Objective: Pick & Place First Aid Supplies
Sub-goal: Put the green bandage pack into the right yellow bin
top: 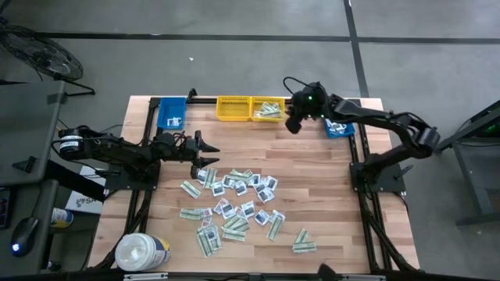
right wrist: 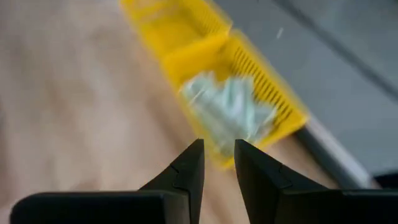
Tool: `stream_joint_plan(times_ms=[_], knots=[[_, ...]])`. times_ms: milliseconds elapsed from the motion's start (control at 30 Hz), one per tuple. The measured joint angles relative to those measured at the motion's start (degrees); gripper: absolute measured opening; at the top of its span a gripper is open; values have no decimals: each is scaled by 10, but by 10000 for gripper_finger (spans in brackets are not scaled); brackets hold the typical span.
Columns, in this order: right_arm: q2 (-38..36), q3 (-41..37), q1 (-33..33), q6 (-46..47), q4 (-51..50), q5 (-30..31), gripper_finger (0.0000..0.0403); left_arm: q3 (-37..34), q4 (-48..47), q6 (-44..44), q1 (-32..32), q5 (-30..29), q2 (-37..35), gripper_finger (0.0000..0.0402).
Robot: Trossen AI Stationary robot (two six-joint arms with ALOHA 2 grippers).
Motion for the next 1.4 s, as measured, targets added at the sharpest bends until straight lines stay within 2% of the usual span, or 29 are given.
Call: stream_joint_plan(times_ms=[300,633,933,1067,1267,1400], knots=[[-91,0,77,92,-224,0,83,0,0,0,0,0,0,172],[-108,-1,243,299,-343,-10,83,0,0,0,0,1,0,172],[-108,-1,439,463,-350,10,83,0,0,0,0,1,0,172],[-98,-1,527,521,-340,40,83,0,0,0,0,1,0,172],[-20,-1,626,553,-285,40,91,0,0,0,0,1,0,172],[53,-1,655,572,-242,-4,119,0,-1,0,0,1,0,172]])
